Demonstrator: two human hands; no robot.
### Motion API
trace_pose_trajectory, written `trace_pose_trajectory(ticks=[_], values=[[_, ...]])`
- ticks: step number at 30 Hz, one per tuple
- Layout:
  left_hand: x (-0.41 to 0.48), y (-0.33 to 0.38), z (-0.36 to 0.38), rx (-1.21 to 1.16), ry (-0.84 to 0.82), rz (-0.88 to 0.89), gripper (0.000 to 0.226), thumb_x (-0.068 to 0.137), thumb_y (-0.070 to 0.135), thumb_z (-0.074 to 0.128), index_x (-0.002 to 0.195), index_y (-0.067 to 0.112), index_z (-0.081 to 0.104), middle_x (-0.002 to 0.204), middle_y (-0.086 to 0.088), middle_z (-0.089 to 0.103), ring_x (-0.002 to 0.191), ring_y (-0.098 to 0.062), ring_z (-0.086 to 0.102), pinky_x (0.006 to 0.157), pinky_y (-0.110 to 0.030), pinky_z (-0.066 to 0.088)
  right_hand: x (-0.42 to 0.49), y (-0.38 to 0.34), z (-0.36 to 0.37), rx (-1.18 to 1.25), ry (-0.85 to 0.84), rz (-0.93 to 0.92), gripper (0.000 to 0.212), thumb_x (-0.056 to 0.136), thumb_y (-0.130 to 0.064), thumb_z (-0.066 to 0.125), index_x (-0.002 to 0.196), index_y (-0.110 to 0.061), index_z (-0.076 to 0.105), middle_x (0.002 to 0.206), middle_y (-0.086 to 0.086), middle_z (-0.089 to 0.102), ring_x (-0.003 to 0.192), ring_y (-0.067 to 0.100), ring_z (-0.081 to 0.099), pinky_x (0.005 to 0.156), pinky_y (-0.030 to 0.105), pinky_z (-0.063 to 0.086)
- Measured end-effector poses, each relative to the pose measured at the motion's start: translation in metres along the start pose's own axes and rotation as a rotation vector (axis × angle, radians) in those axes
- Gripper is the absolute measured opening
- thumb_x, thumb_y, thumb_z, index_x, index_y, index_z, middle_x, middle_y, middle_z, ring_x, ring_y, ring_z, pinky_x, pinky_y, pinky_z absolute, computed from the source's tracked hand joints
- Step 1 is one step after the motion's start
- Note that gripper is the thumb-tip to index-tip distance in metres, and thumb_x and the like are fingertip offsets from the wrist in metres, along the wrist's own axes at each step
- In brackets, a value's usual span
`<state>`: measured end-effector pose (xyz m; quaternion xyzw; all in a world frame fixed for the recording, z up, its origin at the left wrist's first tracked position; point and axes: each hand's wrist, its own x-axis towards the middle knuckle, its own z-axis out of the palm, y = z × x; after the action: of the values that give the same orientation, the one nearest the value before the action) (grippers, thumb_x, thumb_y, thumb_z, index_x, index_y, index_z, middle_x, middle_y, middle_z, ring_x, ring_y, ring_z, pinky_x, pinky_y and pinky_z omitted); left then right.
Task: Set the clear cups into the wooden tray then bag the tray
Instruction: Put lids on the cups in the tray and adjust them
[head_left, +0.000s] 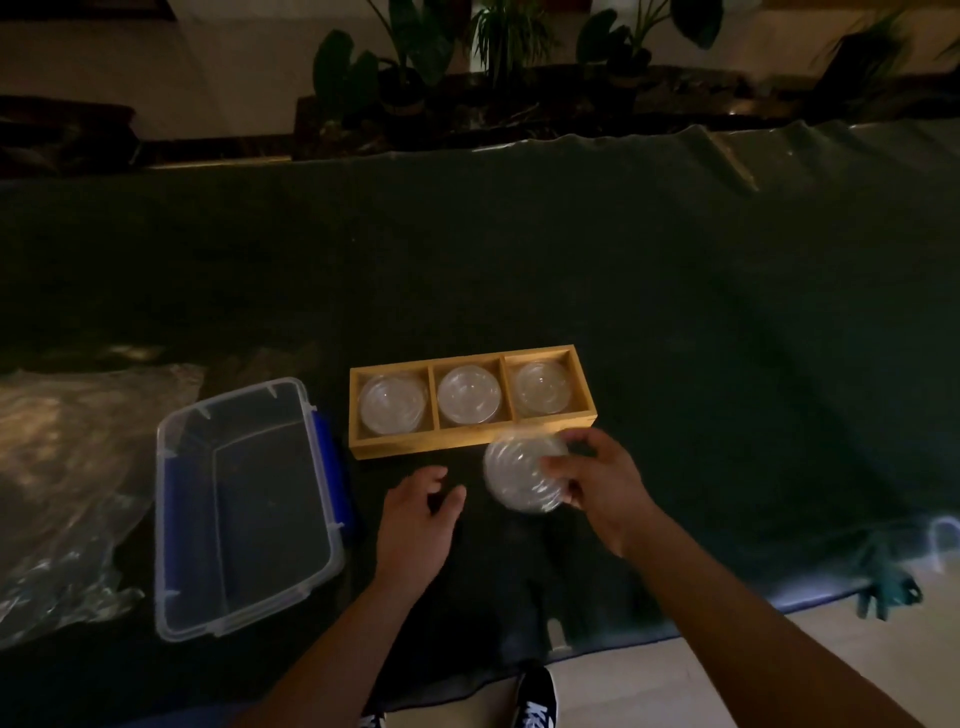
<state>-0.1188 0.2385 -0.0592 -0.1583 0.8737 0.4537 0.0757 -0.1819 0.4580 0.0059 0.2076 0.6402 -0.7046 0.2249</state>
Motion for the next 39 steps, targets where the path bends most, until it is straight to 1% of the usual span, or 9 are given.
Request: trace_pose_trajectory(ticks=[1, 3, 6, 10, 13, 20, 25, 32, 39], values=[[0.004, -0.014, -0.002, 0.293, 0.019, 0.106, 0.042, 0.091, 0.055, 0.058, 0.131, 0.045, 0.051, 0.137, 0.009, 0.054, 0.136, -0.015, 0.045, 0.105, -0.032, 0.042, 0.007, -0.009, -0.006, 0.009, 0.021, -0.019, 0.039, 0.081, -0.003, 0.077, 0.115, -0.018, 0.064, 0.120, 0.012, 0.067, 0.102, 0.032, 0.072, 0.077, 0.041, 0.063], [0.010, -0.034, -0.005, 0.599, -0.048, 0.190, 0.059, 0.094, 0.056, 0.052, 0.148, 0.038, 0.038, 0.159, -0.003, 0.034, 0.151, -0.024, 0.024, 0.121, -0.050, 0.027, 0.025, -0.031, -0.014, 0.019, 0.055, -0.047, 0.040, 0.082, -0.005, 0.078, 0.116, -0.020, 0.063, 0.121, 0.011, 0.065, 0.102, 0.032, 0.072, 0.076, 0.041, 0.064], [0.013, -0.049, 0.001, 0.714, -0.097, 0.185, 0.065, 0.097, 0.062, 0.038, 0.156, 0.039, 0.026, 0.169, -0.009, 0.015, 0.157, -0.030, 0.006, 0.124, -0.060, 0.007, 0.056, -0.060, -0.017, -0.006, 0.080, -0.081, 0.038, 0.082, -0.005, 0.079, 0.114, -0.018, 0.064, 0.122, 0.011, 0.066, 0.104, 0.031, 0.071, 0.079, 0.042, 0.063], [0.016, -0.060, 0.014, 0.808, -0.034, 0.193, 0.066, 0.094, 0.065, 0.031, 0.154, 0.037, 0.033, 0.166, -0.012, 0.029, 0.155, -0.034, 0.018, 0.121, -0.064, 0.012, 0.101, -0.081, -0.010, -0.160, 0.173, -0.102, 0.033, 0.083, -0.007, 0.079, 0.107, -0.022, 0.063, 0.119, 0.007, 0.064, 0.104, 0.029, 0.069, 0.079, 0.041, 0.063], [0.011, -0.064, 0.014, 0.840, -0.004, 0.214, 0.065, 0.092, 0.065, 0.034, 0.149, 0.035, 0.040, 0.159, -0.013, 0.040, 0.150, -0.035, 0.030, 0.117, -0.066, 0.023, 0.112, -0.085, -0.006, -0.259, 0.205, -0.106, 0.032, 0.083, -0.008, 0.079, 0.102, -0.025, 0.061, 0.118, 0.005, 0.063, 0.104, 0.026, 0.067, 0.083, 0.044, 0.063], [0.012, -0.066, 0.017, 0.839, -0.001, 0.204, 0.064, 0.092, 0.065, 0.037, 0.149, 0.036, 0.039, 0.159, -0.011, 0.039, 0.150, -0.035, 0.028, 0.118, -0.065, 0.022, 0.131, -0.069, -0.003, -0.424, 0.252, -0.121, 0.033, 0.080, -0.012, 0.083, 0.097, -0.029, 0.060, 0.121, 0.003, 0.062, 0.106, 0.026, 0.066, 0.084, 0.047, 0.063], [0.010, -0.062, 0.015, 0.828, 0.009, 0.199, 0.066, 0.090, 0.066, 0.035, 0.148, 0.035, 0.043, 0.159, -0.011, 0.041, 0.150, -0.035, 0.031, 0.118, -0.065, 0.022, 0.131, -0.066, -0.004, -0.853, 0.285, -0.243, 0.037, 0.085, -0.028, 0.078, 0.119, -0.026, 0.061, 0.108, -0.004, 0.064, 0.096, 0.016, 0.065, 0.069, 0.029, 0.053], [0.007, -0.058, 0.014, 0.810, 0.010, 0.199, 0.065, 0.091, 0.065, 0.034, 0.147, 0.034, 0.045, 0.158, -0.012, 0.042, 0.149, -0.035, 0.032, 0.119, -0.064, 0.024, 0.121, -0.056, 0.002, -1.026, 0.305, -0.395, 0.049, 0.093, -0.020, 0.068, 0.140, -0.021, 0.053, 0.126, 0.005, 0.064, 0.112, 0.023, 0.063, 0.084, 0.031, 0.049], [0.006, -0.053, 0.012, 0.788, 0.014, 0.198, 0.068, 0.090, 0.065, 0.031, 0.148, 0.032, 0.047, 0.160, -0.012, 0.041, 0.151, -0.035, 0.029, 0.120, -0.064, 0.020, 0.123, -0.054, 0.003, -1.157, 0.319, -0.396, 0.040, 0.099, -0.027, 0.060, 0.138, -0.020, 0.055, 0.127, 0.008, 0.063, 0.115, 0.026, 0.059, 0.090, 0.037, 0.053]])
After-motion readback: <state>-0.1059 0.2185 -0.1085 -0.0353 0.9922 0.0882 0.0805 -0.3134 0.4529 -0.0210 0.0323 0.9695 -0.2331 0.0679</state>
